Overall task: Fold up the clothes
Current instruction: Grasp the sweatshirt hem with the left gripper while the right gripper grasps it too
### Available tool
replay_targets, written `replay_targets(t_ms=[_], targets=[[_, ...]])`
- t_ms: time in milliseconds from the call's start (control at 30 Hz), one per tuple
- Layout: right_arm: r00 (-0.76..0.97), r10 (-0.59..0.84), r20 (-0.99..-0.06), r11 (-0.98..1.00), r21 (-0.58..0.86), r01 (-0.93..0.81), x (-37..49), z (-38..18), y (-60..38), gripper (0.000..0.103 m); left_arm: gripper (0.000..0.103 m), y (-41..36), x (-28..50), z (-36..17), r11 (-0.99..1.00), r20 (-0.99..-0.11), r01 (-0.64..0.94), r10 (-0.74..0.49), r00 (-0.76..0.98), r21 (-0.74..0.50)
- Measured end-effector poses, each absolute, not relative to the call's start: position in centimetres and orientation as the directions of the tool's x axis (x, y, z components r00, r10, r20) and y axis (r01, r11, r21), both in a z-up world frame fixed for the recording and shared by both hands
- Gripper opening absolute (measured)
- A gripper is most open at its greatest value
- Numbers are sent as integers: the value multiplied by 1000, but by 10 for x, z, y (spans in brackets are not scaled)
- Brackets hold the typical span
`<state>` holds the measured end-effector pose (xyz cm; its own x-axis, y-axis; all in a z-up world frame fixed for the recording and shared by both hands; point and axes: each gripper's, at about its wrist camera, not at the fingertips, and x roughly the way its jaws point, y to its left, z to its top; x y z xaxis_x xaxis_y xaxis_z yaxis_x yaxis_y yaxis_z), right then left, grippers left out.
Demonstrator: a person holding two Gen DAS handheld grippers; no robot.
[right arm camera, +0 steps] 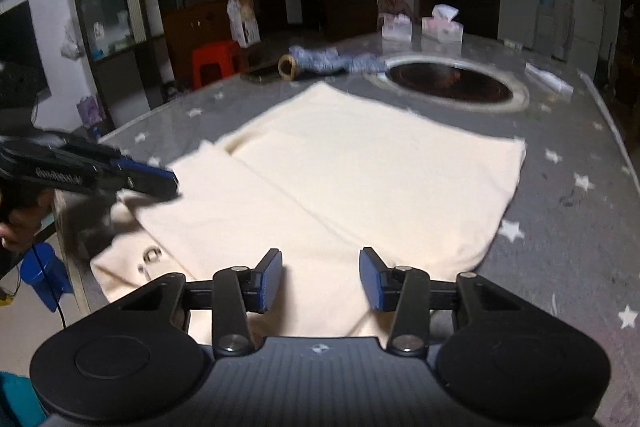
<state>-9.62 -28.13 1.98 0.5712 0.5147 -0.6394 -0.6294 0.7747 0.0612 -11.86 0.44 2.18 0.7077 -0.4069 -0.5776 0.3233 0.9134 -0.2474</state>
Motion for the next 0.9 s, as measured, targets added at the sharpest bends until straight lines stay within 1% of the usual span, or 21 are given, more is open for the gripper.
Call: replay_targets(t_ms=[167,267,333,400,533,767,833,900], targets=[[571,518,-637,745,8,-667,-114,25,-284,43,19,-2,-141,33,878,-558,458,-450,698,-134],[547,507,-666,721,-21,-693,-122,21,-281,43,27,-10,-155,35,846,-565,530,-464,682,-56],[555,497,-667,708,-58,-704,-127,16,-280,43,36,-14,-166,36,823,-566,568,-471,677,-5],[557,492,-668,706,-68,-705,-129,19,-279,43,42,-19,-178,37,796,-566,603,-477,672,46],[562,486,-669,699,-89,-710,-135,26,-280,43,48,-26,-198,37,732,-559,661,-482,675,167],[572,474,-669,697,-112,-709,-146,35,-287,44,48,-44,-210,15,627,-555,685,-442,705,371],[575,468,-671,693,-125,-710,-149,38,-288,45,48,-47,-207,12,622,-547,684,-444,710,382],[575,460,-677,688,-137,-712,-152,39,-290,52,46,-50,-203,8,619,-539,682,-448,714,390]])
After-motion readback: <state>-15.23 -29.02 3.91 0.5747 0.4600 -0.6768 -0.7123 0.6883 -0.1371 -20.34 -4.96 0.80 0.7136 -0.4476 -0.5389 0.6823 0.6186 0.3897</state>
